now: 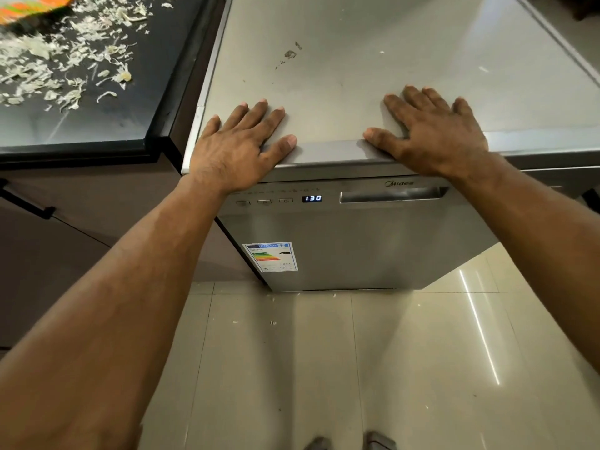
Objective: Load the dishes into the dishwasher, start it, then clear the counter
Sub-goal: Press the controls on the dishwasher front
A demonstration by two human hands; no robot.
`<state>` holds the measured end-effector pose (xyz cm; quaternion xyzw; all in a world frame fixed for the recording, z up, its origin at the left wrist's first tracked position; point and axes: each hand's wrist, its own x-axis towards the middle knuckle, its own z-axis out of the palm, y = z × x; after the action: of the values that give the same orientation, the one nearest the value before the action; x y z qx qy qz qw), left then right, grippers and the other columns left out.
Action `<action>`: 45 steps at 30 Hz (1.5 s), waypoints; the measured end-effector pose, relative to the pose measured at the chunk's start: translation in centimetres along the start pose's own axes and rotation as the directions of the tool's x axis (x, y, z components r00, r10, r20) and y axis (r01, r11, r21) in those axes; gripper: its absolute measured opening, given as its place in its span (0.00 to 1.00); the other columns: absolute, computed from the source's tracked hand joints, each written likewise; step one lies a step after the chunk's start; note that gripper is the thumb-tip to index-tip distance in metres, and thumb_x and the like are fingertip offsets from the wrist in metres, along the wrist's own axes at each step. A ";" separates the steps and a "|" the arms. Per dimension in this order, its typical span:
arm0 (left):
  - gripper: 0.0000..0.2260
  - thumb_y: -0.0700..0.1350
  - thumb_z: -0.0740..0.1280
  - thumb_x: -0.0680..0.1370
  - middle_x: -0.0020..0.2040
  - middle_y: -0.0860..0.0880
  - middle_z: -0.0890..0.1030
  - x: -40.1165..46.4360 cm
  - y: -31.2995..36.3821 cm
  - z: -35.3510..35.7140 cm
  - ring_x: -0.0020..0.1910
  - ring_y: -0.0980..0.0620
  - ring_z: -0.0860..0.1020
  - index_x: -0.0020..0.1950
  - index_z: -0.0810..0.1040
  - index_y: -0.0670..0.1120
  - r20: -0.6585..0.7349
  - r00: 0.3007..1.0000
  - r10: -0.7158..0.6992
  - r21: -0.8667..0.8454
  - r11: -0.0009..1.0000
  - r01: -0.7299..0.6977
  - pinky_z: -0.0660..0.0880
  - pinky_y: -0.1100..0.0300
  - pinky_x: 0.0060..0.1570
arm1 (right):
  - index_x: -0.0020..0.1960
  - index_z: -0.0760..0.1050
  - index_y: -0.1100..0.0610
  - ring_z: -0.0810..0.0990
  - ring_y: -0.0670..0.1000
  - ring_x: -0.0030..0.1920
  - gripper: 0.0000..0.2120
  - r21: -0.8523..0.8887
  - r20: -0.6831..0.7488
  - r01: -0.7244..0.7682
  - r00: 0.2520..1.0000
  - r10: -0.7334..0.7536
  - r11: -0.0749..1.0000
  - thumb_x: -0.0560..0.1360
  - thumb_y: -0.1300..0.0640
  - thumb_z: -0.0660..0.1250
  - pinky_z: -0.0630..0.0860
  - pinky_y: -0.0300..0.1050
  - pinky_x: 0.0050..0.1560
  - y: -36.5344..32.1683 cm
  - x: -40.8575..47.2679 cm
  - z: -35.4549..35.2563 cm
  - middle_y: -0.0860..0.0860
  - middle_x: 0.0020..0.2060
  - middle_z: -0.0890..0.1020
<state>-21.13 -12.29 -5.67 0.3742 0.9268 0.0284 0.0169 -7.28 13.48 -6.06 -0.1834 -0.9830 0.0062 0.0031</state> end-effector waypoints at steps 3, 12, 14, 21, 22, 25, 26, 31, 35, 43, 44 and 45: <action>0.30 0.69 0.41 0.78 0.80 0.56 0.47 0.0 0.0 0.2 0.79 0.53 0.46 0.79 0.47 0.60 -0.018 1.000 0.005 -0.005 1.000 -0.005 0.46 0.46 0.76 | 0.79 0.47 0.47 0.50 0.55 0.78 0.41 -0.010 -0.018 0.010 1.000 -0.011 1.000 0.73 0.25 0.39 0.50 0.65 0.74 0.2 0.1 0.2 0.51 0.79 0.50; 0.30 0.69 0.41 0.79 0.80 0.57 0.48 -0.2 0.1 0.2 0.78 0.54 0.47 0.79 0.48 0.60 -0.044 0.999 0.003 -0.007 1.000 -0.003 0.47 0.46 0.76 | 0.79 0.47 0.47 0.51 0.55 0.78 0.42 -0.002 -0.033 0.020 0.999 -0.020 1.000 0.73 0.24 0.38 0.50 0.64 0.75 0.2 -0.3 -0.1 0.51 0.79 0.51; 0.29 0.68 0.41 0.79 0.80 0.57 0.47 -0.4 0.2 0.1 0.78 0.54 0.47 0.79 0.48 0.60 -0.042 0.999 -0.007 -0.009 1.000 0.007 0.46 0.46 0.76 | 0.79 0.46 0.47 0.50 0.55 0.78 0.41 -0.005 -0.021 0.023 1.000 -0.023 1.000 0.74 0.25 0.38 0.49 0.64 0.75 0.1 -0.3 -0.3 0.52 0.79 0.50; 0.29 0.67 0.41 0.80 0.80 0.56 0.47 -0.5 0.5 -0.1 0.79 0.53 0.46 0.79 0.47 0.59 -0.013 1.000 -0.025 -0.008 1.000 0.025 0.45 0.46 0.76 | 0.79 0.45 0.46 0.48 0.54 0.79 0.39 -0.006 0.030 -0.009 0.999 0.009 1.000 0.75 0.26 0.38 0.48 0.63 0.75 0.0 -0.2 -0.5 0.50 0.79 0.48; 0.29 0.67 0.41 0.80 0.80 0.56 0.46 -0.5 0.6 -0.2 0.79 0.53 0.46 0.79 0.47 0.59 -0.007 1.000 -0.026 -0.005 1.000 0.026 0.45 0.46 0.76 | 0.79 0.45 0.46 0.47 0.54 0.79 0.38 -0.006 0.034 -0.015 0.999 0.015 1.000 0.76 0.27 0.39 0.47 0.62 0.75 -0.2 -0.4 -0.7 0.50 0.80 0.47; 0.28 0.66 0.42 0.80 0.80 0.55 0.46 -0.3 0.8 -0.4 0.79 0.52 0.46 0.79 0.46 0.58 0.007 1.000 -0.030 -0.004 1.000 0.030 0.45 0.46 0.76 | 0.80 0.45 0.47 0.46 0.54 0.79 0.36 0.007 0.044 -0.047 0.998 0.047 0.999 0.77 0.30 0.40 0.46 0.62 0.76 -0.8 -0.9 -1.0 0.50 0.80 0.47; 0.28 0.65 0.42 0.81 0.80 0.55 0.45 -0.4 0.7 -0.4 0.79 0.52 0.45 0.79 0.45 0.58 0.015 0.999 -0.029 -0.005 1.000 0.030 0.45 0.46 0.76 | 0.80 0.45 0.48 0.46 0.54 0.79 0.36 0.015 0.051 -0.054 0.997 0.053 0.998 0.78 0.30 0.41 0.46 0.62 0.76 -1.0 -1.1 -1.0 0.50 0.80 0.46; 0.28 0.65 0.41 0.80 0.80 0.54 0.42 -0.7 0.8 -1.2 0.78 0.51 0.43 0.79 0.43 0.58 0.085 0.996 -0.030 -0.024 0.999 0.033 0.43 0.45 0.76 | 0.80 0.43 0.48 0.43 0.54 0.79 0.37 0.051 0.127 -0.061 0.990 0.054 0.997 0.77 0.30 0.41 0.44 0.62 0.76 -1.7 -1.5 -1.8 0.50 0.79 0.43; 0.29 0.65 0.42 0.81 0.80 0.54 0.40 -0.7 1.0 -2.3 0.78 0.50 0.40 0.79 0.41 0.57 0.171 0.984 -0.042 -0.039 0.998 0.050 0.41 0.44 0.76 | 0.80 0.42 0.47 0.41 0.53 0.79 0.37 0.089 0.207 -0.111 0.974 0.091 0.990 0.77 0.30 0.44 0.42 0.61 0.76 -2.1 -1.3 -2.9 0.49 0.79 0.42; 0.29 0.63 0.43 0.81 0.79 0.53 0.38 -0.4 1.5 -2.7 0.78 0.49 0.39 0.79 0.39 0.56 0.254 0.965 -0.059 -0.044 0.996 0.072 0.41 0.44 0.75 | 0.80 0.40 0.47 0.39 0.53 0.79 0.37 0.103 0.267 -0.134 0.958 0.102 0.986 0.77 0.30 0.43 0.40 0.60 0.76 -2.1 -1.6 -3.1 0.49 0.79 0.40; 0.29 0.63 0.43 0.81 0.79 0.53 0.38 -0.5 1.6 -2.9 0.78 0.49 0.39 0.79 0.39 0.56 0.268 0.962 -0.061 -0.038 0.997 0.074 0.41 0.44 0.75 | 0.80 0.40 0.47 0.39 0.53 0.78 0.37 0.100 0.279 -0.133 0.955 0.101 0.986 0.77 0.29 0.43 0.41 0.60 0.76 -2.2 -1.7 -3.2 0.49 0.79 0.39; 0.29 0.63 0.43 0.81 0.79 0.53 0.38 -0.5 1.6 -2.9 0.78 0.49 0.39 0.79 0.39 0.56 0.285 0.956 -0.061 -0.037 0.997 0.075 0.41 0.44 0.75 | 0.80 0.40 0.47 0.39 0.53 0.78 0.37 0.099 0.291 -0.130 0.952 0.096 0.987 0.77 0.29 0.43 0.41 0.61 0.76 -2.1 -1.7 -3.2 0.49 0.79 0.39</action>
<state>-19.79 -11.59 -2.71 0.3418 0.9261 -0.0043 0.1595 -6.44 10.92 -2.88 -0.2363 -0.9590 0.0902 -0.1282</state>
